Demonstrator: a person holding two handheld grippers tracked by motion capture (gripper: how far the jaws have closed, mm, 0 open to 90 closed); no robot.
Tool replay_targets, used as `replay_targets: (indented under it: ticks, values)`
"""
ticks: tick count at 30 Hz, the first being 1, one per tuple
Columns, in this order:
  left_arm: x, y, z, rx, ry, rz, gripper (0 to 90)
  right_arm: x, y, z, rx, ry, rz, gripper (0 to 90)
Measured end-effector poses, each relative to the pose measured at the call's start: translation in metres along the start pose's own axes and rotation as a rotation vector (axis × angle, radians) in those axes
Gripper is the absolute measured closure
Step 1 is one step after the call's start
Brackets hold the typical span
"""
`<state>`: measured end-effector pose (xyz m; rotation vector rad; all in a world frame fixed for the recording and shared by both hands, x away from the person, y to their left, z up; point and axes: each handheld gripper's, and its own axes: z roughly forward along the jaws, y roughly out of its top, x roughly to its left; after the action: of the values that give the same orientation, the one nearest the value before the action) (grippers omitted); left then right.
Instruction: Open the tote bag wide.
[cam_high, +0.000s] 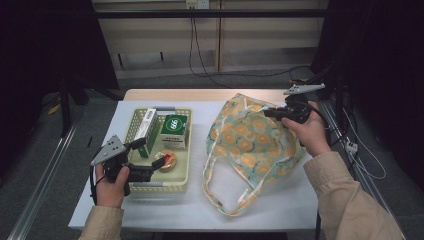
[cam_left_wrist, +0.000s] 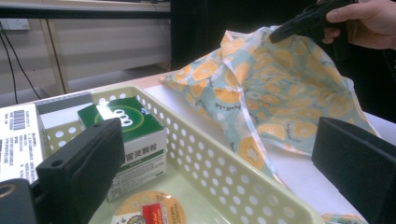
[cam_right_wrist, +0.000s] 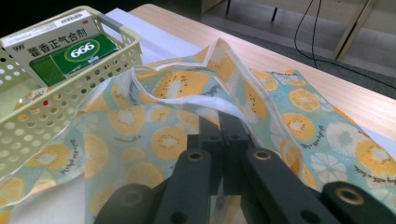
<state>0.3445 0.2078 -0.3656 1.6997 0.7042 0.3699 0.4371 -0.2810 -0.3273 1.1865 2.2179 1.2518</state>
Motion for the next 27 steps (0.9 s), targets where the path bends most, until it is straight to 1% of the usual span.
replay_targets:
  ticks: [4,6,10,14,17,21,23,25,27]
  values:
    - [0.003,0.005,0.002,-0.001,-0.006,-0.005,2.4,-0.001,0.001,-0.001,0.003,-0.001,-0.003,90.0]
    - [0.005,0.007,0.004,0.003,-0.003,0.001,2.4,-0.001,0.002,-0.002,0.002,-0.005,-0.002,90.0]
    - [0.010,0.009,0.009,0.020,-0.004,-0.005,2.4,-0.003,0.005,-0.003,-0.010,-0.008,-0.001,90.0]
    - [0.015,0.010,0.017,0.050,-0.012,-0.008,2.3,-0.003,0.005,-0.003,-0.002,-0.010,-0.006,90.0]
    - [0.018,0.011,0.024,0.071,-0.012,0.004,2.4,-0.004,0.003,-0.002,0.000,-0.014,-0.003,90.0]
    - [0.022,0.014,0.030,0.075,-0.012,0.006,2.5,-0.005,0.002,-0.002,0.003,-0.015,0.001,90.0]
    - [0.024,0.015,0.033,0.084,-0.023,0.012,2.6,-0.005,0.001,-0.001,0.004,-0.014,0.002,90.0]
    - [0.027,0.015,0.037,0.106,-0.029,0.015,2.8,-0.005,0.000,0.000,0.005,-0.013,0.003,90.0]
    - [0.029,0.014,0.041,0.123,-0.046,0.003,3.2,-0.005,0.000,0.000,0.009,-0.016,-0.001,90.0]
